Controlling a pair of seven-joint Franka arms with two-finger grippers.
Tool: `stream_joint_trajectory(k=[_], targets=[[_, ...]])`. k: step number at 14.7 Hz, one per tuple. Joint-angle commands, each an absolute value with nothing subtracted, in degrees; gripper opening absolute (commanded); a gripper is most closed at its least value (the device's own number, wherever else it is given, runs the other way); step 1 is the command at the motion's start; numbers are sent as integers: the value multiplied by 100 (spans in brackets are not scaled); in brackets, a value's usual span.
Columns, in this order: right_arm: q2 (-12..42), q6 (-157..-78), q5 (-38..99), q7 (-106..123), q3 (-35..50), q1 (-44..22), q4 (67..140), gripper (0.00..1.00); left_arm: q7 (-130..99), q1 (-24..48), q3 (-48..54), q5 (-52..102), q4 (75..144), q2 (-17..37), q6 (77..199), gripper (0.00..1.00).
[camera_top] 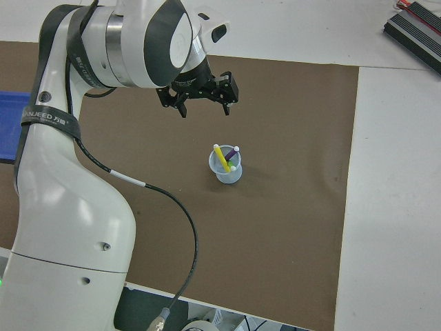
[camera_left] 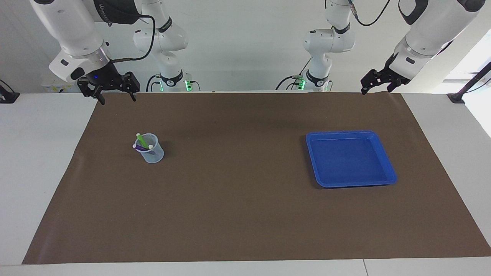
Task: Transfer and insert pens with both arms
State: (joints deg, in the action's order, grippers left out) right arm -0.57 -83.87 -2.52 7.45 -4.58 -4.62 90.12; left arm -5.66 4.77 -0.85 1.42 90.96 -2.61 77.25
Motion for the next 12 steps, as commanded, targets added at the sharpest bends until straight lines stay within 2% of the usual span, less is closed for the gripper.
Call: stream_joint_trajectory(k=[1, 12], targets=[[-176, -8508, -281, 642, -422, -431, 9167, 100, -536, 369, -26, 211, 9018, -255, 7717, 100], [-176, -8499, -281, 633, -343, -431, 9158, 100, -536, 378, -26, 211, 9026, -264, 7743, 100]])
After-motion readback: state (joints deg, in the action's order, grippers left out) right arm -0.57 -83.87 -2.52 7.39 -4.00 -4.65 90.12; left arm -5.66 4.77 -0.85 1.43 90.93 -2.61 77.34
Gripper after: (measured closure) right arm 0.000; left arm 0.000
